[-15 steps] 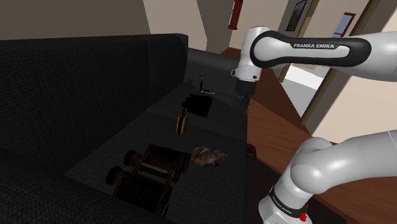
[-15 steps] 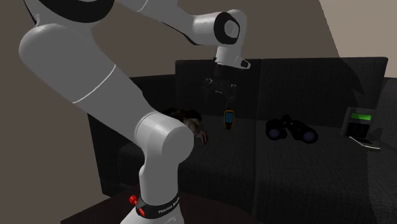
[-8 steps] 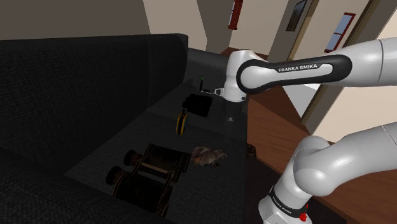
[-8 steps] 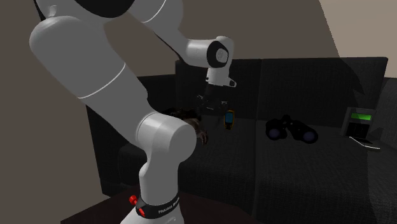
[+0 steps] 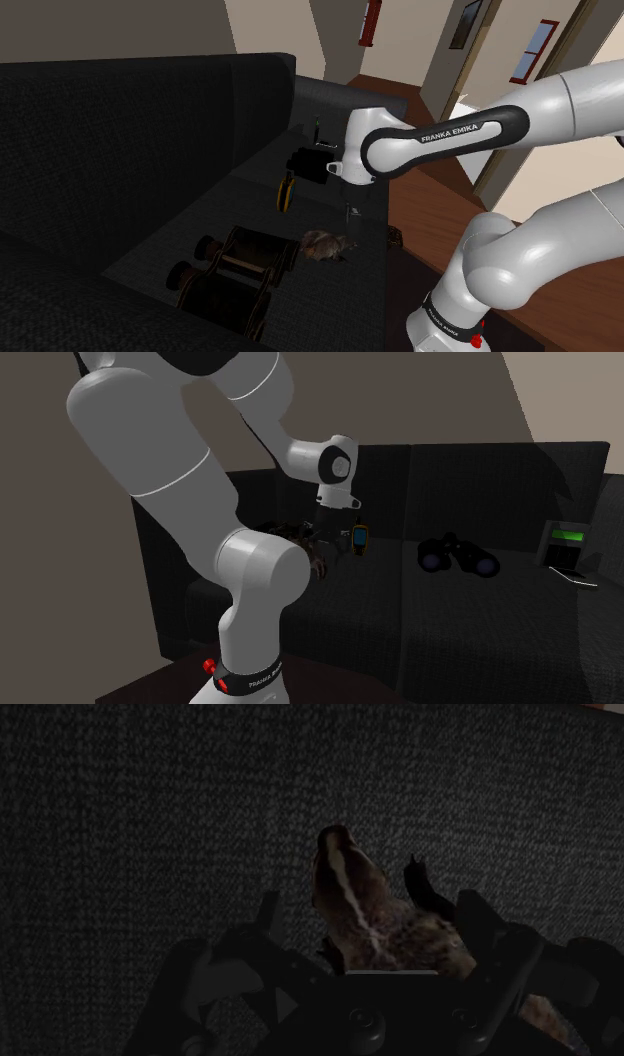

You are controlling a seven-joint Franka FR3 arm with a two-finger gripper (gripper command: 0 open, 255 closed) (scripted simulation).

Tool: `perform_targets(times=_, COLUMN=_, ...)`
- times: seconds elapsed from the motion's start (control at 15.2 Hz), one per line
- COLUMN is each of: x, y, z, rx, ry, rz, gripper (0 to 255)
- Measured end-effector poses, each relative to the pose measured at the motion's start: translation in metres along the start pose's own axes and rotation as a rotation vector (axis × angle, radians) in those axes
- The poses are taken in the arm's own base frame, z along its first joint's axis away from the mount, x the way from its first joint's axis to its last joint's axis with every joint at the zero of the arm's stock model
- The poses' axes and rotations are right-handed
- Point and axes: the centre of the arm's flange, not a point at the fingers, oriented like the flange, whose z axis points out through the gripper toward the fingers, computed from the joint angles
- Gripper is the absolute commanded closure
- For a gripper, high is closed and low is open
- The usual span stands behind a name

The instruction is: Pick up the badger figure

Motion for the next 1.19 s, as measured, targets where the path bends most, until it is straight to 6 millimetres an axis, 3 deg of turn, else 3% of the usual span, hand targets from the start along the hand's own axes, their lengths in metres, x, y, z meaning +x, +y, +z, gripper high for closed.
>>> perform_targets(times=0.2, x=0.001, y=0.002, z=0.011, rx=0.000, ry=0.000, rz=-0.001, gripper=0)
perform_targets(times=0.26, x=0.002, y=0.002, z=0.013, rx=0.000, ry=0.000, rz=-0.001, gripper=255)
perform_targets(times=0.92, x=0.002, y=0.002, z=0.013, rx=-0.001, ry=0.002, rz=-0.001, gripper=255)
perform_targets(times=1.19, x=-0.001, y=0.000, z=-0.001, rx=0.000, ry=-0.001, rz=0.000, gripper=255)
